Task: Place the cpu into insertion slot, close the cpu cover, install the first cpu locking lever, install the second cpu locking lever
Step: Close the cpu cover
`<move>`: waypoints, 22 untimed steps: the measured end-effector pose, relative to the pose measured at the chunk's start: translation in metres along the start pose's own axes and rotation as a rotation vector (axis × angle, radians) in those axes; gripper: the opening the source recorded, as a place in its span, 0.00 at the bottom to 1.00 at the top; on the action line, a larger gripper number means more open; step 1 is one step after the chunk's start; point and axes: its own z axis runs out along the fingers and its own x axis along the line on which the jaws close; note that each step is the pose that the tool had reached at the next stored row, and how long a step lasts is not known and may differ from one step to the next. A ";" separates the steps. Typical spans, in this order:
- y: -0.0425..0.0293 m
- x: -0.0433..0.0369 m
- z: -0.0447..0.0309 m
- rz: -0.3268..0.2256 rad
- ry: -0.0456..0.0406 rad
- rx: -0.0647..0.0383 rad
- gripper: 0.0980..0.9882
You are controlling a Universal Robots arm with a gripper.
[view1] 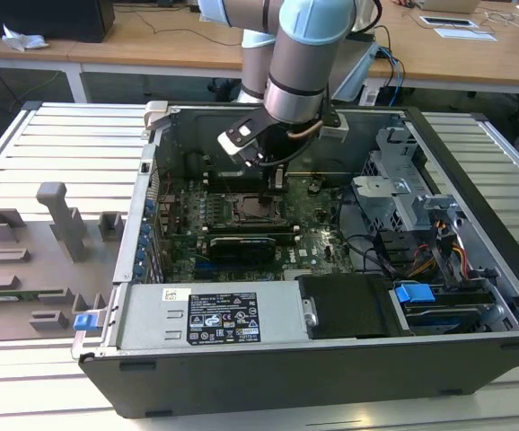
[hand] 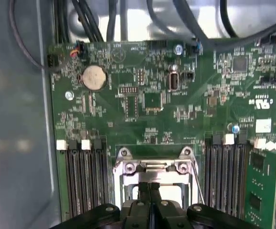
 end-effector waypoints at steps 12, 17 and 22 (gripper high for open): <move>-0.0048 0.0013 -0.0539 0.000 0.0000 0.000 0.01; -0.0069 0.0017 -0.0740 0.000 -0.0001 0.000 0.01; -0.0080 0.0020 -0.0841 0.000 -0.0001 0.000 0.01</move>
